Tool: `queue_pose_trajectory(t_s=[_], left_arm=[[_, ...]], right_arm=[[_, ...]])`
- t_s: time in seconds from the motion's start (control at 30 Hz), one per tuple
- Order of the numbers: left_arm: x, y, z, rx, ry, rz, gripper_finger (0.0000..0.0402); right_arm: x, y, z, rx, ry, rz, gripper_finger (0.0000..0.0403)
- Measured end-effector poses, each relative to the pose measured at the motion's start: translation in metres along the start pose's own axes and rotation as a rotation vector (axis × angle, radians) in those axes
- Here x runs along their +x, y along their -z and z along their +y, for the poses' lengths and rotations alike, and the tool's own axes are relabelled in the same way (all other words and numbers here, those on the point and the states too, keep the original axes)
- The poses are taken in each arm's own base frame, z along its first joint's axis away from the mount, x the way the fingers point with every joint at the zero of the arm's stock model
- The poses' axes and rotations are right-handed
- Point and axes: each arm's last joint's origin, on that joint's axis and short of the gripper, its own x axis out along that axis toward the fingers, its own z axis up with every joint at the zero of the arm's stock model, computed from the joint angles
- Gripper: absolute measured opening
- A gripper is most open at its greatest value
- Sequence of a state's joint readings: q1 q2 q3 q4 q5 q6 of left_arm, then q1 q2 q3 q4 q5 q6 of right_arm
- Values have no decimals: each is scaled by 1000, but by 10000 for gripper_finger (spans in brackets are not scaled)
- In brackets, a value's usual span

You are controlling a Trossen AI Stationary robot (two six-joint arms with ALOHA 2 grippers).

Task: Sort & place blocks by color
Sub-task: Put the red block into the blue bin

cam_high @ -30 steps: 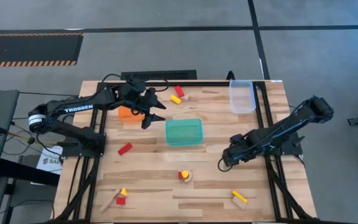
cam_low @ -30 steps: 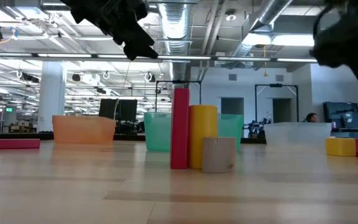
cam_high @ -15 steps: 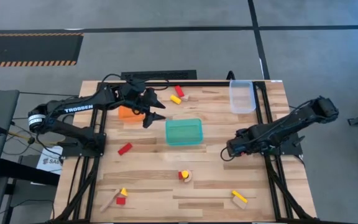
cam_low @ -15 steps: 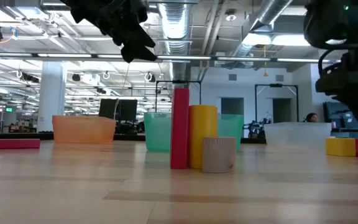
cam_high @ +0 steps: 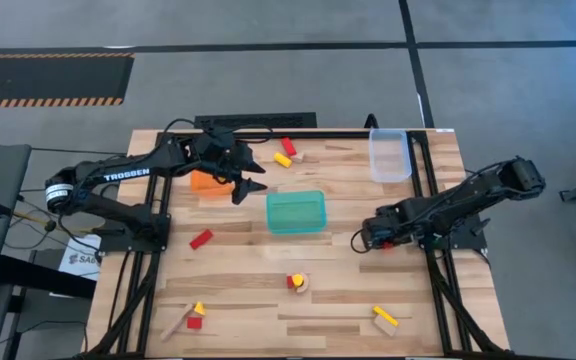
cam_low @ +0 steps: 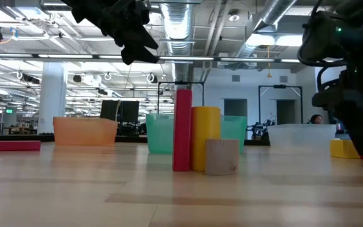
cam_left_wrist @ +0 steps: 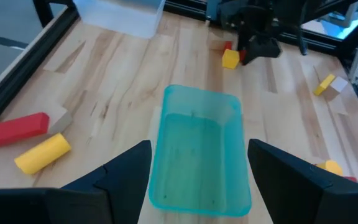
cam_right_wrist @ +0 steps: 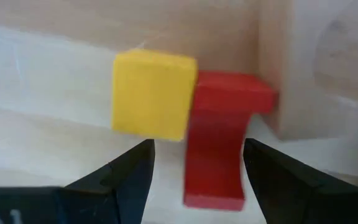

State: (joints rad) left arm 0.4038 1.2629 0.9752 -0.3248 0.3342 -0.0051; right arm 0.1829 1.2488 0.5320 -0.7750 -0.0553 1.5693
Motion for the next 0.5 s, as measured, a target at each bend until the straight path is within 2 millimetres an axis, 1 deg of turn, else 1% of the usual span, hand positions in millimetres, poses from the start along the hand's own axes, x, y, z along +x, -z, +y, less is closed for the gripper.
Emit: queue_pose_trajectory(t_s=[0.13, 0.23, 0.33, 0.5], left_arm=[[0, 0, 1, -3, -23, 0, 254], [0, 0, 1, -3, -27, 0, 254], [0, 0, 1, 2, -28, 0, 254], [0, 0, 1, 8, -28, 0, 254]], right_arm=[[1, 0, 0, 2, 11, 16, 260], [1, 1, 0, 3, 16, 48, 241], [2, 1, 0, 9, 19, 50, 209], [1, 1, 1, 10, 9, 53, 135]])
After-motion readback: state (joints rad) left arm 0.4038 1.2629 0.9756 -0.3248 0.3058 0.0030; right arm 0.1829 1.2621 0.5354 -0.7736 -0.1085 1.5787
